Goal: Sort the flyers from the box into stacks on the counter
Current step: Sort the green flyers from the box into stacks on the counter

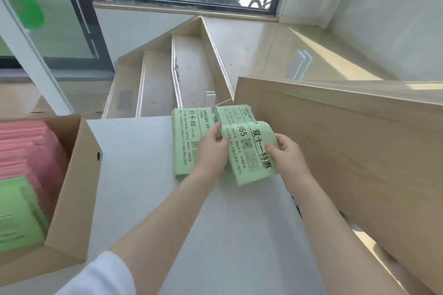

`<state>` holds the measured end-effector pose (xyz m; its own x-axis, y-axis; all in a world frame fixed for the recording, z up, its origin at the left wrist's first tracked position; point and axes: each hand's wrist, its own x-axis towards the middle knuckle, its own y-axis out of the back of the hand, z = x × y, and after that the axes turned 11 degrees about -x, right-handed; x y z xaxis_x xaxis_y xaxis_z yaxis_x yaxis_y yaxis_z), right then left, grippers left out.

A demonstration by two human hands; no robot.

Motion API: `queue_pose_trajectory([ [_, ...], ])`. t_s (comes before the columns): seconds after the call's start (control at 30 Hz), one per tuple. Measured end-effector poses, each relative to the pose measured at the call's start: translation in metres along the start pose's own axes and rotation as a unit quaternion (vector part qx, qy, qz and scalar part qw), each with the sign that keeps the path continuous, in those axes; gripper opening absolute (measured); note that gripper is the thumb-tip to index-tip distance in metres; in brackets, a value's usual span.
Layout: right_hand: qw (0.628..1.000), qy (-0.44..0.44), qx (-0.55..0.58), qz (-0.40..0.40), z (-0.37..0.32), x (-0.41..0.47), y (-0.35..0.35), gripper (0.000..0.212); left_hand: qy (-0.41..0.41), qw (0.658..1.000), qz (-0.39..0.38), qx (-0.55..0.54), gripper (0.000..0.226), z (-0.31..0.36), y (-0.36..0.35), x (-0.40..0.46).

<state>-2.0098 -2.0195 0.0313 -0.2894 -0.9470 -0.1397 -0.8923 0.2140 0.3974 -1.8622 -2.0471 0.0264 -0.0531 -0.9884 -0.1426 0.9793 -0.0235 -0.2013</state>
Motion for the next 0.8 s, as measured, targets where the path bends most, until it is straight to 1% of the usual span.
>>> queue_pose_trajectory([
  [0.07, 1.0, 0.016, 0.019, 0.013, -0.006, 0.013, 0.004, 0.019, -0.029, 0.999, 0.002, 0.03, 0.047, 0.005, -0.006, 0.017],
  [0.13, 0.999, 0.027, 0.042, 0.02, -0.01, 0.026, 0.007, 0.02, -0.058, 0.998, -0.002, 0.041, 0.049, 0.009, -0.009, 0.032],
  [0.2, 0.999, 0.016, 0.025, 0.025, -0.008, 0.038, 0.005, 0.021, -0.055, 0.997, -0.008, 0.056, 0.051, 0.007, -0.011, 0.044],
  [0.27, 0.999, -0.001, -0.036, 0.035, -0.001, 0.051, 0.0, 0.019, -0.014, 0.998, -0.001, 0.068, 0.054, -0.001, -0.013, 0.053],
  [0.3, 0.996, -0.006, -0.074, 0.041, 0.004, 0.056, -0.004, 0.017, 0.011, 0.997, 0.005, 0.082, 0.052, -0.006, -0.014, 0.057],
  [0.33, 0.991, -0.008, -0.123, 0.046, 0.008, 0.06, -0.007, 0.015, 0.032, 0.994, 0.007, 0.109, 0.045, -0.01, -0.015, 0.06],
  [0.37, 0.983, -0.007, -0.177, 0.05, 0.014, 0.062, -0.011, 0.015, 0.046, 0.989, 0.008, 0.142, 0.039, -0.014, -0.016, 0.062],
  [0.43, 0.962, -0.001, -0.268, 0.051, 0.026, 0.065, -0.015, 0.017, 0.063, 0.982, 0.013, 0.179, 0.036, -0.019, -0.019, 0.065],
  [0.53, 0.938, 0.005, -0.344, 0.049, 0.035, 0.066, -0.016, 0.021, 0.081, 0.983, 0.02, 0.165, 0.037, -0.021, -0.021, 0.063],
  [0.67, 0.92, 0.021, -0.389, 0.048, 0.033, 0.062, -0.018, 0.024, 0.093, 0.986, 0.024, 0.136, 0.037, -0.02, -0.024, 0.062],
  [0.73, 0.919, 0.029, -0.39, 0.05, 0.033, 0.061, -0.02, 0.023, 0.094, 0.988, 0.021, 0.123, 0.039, -0.019, -0.025, 0.062],
  [0.8, 0.926, 0.039, -0.373, 0.054, 0.033, 0.063, -0.02, 0.023, 0.103, 0.99, 0.017, 0.095, 0.04, -0.019, -0.024, 0.063],
])
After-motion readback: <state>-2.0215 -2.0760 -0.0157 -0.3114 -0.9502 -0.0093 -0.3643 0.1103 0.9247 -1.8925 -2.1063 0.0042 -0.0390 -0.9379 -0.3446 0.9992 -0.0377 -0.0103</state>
